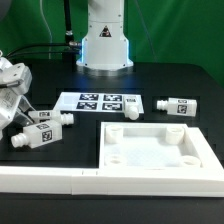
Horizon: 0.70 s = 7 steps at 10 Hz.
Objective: Assemble one leg
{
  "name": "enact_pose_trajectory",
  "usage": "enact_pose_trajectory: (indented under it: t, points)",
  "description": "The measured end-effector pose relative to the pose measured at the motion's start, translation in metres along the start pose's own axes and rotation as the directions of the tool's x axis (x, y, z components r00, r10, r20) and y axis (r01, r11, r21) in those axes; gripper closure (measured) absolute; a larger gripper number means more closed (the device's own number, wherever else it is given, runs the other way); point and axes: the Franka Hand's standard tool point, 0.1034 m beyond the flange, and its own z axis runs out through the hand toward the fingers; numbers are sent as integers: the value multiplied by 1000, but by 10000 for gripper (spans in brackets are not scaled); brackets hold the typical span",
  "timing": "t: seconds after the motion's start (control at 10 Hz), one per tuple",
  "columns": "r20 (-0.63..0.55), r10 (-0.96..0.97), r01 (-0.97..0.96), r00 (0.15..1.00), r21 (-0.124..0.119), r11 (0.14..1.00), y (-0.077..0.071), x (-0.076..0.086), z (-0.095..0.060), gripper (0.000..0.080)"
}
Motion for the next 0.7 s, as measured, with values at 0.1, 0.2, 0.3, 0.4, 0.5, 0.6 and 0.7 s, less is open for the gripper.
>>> enact_pose_trajectory:
  t: [0.1,0.2,0.3,0.4,0.5,0.6,0.7]
  points:
    - [0,0,0,1000,0,1000,0,0,0,514]
    - [4,-8,8,1000,-4,1000,-2,-6,-2,514]
    - [12,-37,37,999,8,999,-9,-28,-12,512]
    - [16,-68,68,998,7,998,-18,-56,-24,512]
    - [37,-83,83,996,-3,997,-24,-73,-28,512]
    - [23,-73,73,997,-5,997,-26,-71,-26,512]
    - [-62,-88,89,994,11,996,-32,-65,-26,512]
